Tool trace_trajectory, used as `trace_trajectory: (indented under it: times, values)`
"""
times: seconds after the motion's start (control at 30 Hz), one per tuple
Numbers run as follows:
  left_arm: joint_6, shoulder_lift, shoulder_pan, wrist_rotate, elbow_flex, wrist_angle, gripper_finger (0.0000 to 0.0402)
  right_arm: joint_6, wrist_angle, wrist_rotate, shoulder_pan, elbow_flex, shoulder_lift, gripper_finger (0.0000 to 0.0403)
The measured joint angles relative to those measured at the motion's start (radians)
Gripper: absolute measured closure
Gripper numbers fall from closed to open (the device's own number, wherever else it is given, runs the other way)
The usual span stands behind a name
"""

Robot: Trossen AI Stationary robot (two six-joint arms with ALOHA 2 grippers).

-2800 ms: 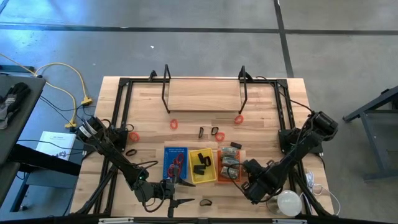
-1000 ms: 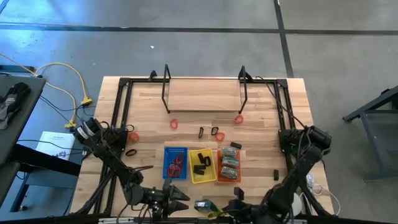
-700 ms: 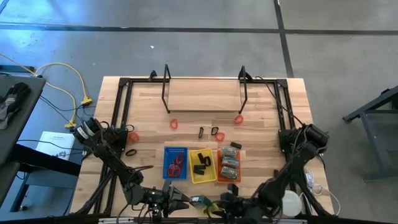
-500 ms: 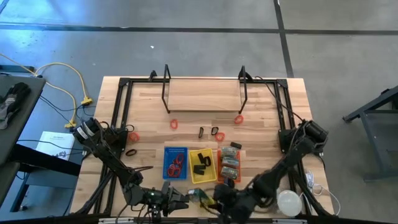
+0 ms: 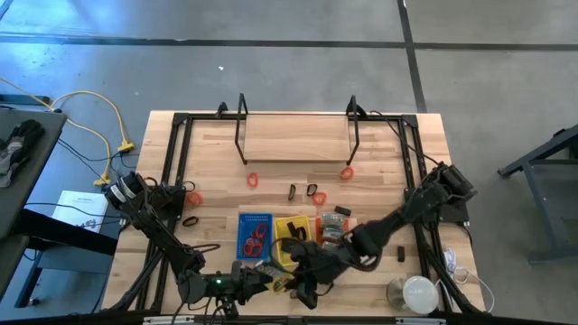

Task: Pick & Place Office Desk Supplies
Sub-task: Put the crayon box into the orange basket

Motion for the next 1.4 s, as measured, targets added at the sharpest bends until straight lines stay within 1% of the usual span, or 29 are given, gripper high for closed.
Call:
trace_trajectory:
  times: [0.1, 0.17, 0.3, 0.4, 0.57, 0.67, 0.9, 1.07, 1.23, 1.4]
  values:
    - [0.007, 0.000, -0.001, -0.056, 0.000, -0.002, 0.0177, -0.018, 0.012, -0.047, -0.027, 0.000, 0.000, 0.0335]
    - [0.042, 0.000, -0.002, -0.078, 0.000, -0.002, 0.0177, -0.017, 0.023, -0.072, -0.044, 0.000, 0.000, 0.0335]
    - [0.085, 0.000, -0.002, -0.091, 0.000, 0.000, 0.0177, -0.015, 0.062, -0.134, -0.067, -0.001, 0.000, 0.0335]
    - [0.105, 0.000, -0.002, -0.105, 0.000, -0.002, 0.0177, -0.013, 0.081, -0.149, -0.075, -0.001, 0.000, 0.0335]
    - [0.146, -0.001, -0.003, -0.134, 0.000, 0.004, 0.0177, 0.011, 0.132, -0.205, -0.084, -0.002, 0.001, 0.0335]
    - [0.147, -0.001, -0.005, -0.126, 0.001, 0.006, 0.0177, 0.013, 0.131, -0.207, -0.088, -0.002, 0.002, 0.0335]
    - [0.143, -0.001, -0.029, -0.139, 0.000, 0.005, 0.0177, 0.011, 0.137, -0.254, -0.114, -0.002, 0.002, 0.0335]
    - [0.126, -0.001, -0.040, -0.141, 0.000, 0.001, 0.0177, 0.003, 0.109, -0.258, -0.126, 0.000, 0.002, 0.0335]
    - [0.070, -0.001, -0.035, -0.184, 0.000, 0.007, 0.0177, 0.011, 0.146, -0.272, -0.125, 0.000, 0.002, 0.0335]
    - [0.132, -0.001, -0.023, -0.145, 0.001, 0.010, 0.0177, 0.037, 0.167, -0.280, -0.108, -0.001, 0.003, 0.0335]
